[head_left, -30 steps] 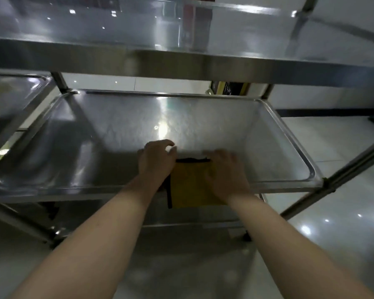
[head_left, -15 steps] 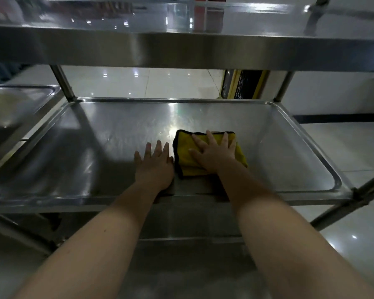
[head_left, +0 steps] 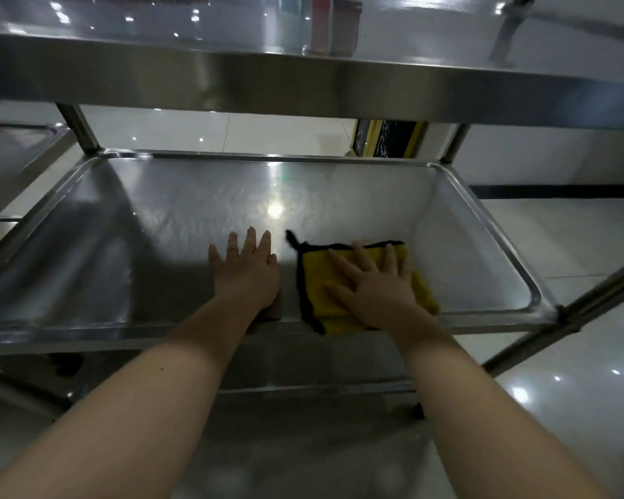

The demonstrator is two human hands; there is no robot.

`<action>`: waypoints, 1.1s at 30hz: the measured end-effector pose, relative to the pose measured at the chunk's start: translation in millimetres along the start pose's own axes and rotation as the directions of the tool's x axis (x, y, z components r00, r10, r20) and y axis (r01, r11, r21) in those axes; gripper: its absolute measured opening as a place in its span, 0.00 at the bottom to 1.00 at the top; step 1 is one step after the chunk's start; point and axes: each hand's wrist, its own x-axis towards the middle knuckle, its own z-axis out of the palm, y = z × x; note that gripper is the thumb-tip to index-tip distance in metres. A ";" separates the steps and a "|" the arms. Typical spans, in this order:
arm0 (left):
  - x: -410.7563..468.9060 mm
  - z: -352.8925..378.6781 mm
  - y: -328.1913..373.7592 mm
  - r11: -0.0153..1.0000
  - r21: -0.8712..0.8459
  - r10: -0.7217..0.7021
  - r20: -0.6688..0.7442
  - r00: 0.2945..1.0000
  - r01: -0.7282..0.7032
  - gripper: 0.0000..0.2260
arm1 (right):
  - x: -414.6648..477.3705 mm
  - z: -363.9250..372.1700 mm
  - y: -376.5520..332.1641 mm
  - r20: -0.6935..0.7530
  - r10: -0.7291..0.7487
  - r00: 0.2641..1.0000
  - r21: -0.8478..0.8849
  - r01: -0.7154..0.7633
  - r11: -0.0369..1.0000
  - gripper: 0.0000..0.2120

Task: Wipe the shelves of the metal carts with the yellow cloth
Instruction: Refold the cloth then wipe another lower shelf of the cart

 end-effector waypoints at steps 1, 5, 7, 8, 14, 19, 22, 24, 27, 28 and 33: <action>3.2 -3.1 3.0 1.000 -0.004 -0.007 -0.007 1.000 0.007 0.24 | -3.9 1.1 -7.9 0.006 -0.073 0.997 0.009 0.072 0.997 0.31; 22.9 -9.3 51.4 0.956 -0.229 0.170 -0.071 0.983 -0.182 0.22 | -9.8 -7.8 14.0 0.039 -0.088 0.995 0.013 0.088 0.996 0.31; 30.6 -3.9 74.7 0.935 -0.257 0.238 -0.056 0.970 -0.244 0.22 | -11.0 -6.2 38.7 0.049 -0.072 0.996 -0.002 0.072 0.997 0.31; 33.1 1.0 80.6 0.944 -0.211 0.245 -0.059 0.968 -0.253 0.23 | -13.2 -6.4 58.7 0.047 -0.056 0.997 0.000 0.056 0.998 0.31; 37.9 12.2 91.8 0.962 0.019 0.272 -0.055 0.961 -0.271 0.25 | -30.0 -18.5 177.2 0.079 0.308 0.948 -0.016 -0.307 0.951 0.34; 45.6 14.5 90.3 0.964 0.011 0.265 -0.059 0.962 -0.265 0.24 | -19.9 -2.0 68.9 0.011 0.044 0.999 -0.004 -0.044 0.999 0.32; 50.5 12.5 89.2 0.963 0.023 0.271 -0.035 0.962 -0.270 0.24 | -22.5 -9.6 97.1 0.057 -0.081 0.995 0.011 0.081 0.997 0.33; 52.0 10.8 91.9 0.961 0.023 0.275 -0.028 0.961 -0.274 0.24 | -26.1 -17.4 158.1 0.133 -0.033 0.991 -0.069 0.042 0.997 0.35; 52.2 12.4 97.8 0.959 0.038 0.283 -0.037 0.959 -0.281 0.24 | -30.2 -22.6 214.8 0.150 0.190 0.970 -0.146 -0.168 0.975 0.40; 52.1 13.3 99.7 0.960 0.036 0.278 -0.043 0.960 -0.277 0.24 | -27.3 -22.4 208.2 0.110 0.255 0.961 -0.084 -0.246 0.966 0.38; 51.5 15.2 98.8 0.965 0.024 0.263 -0.067 0.962 -0.262 0.24 | -9.9 -0.7 80.5 0.006 -0.028 1.000 -0.012 0.028 1.000 0.33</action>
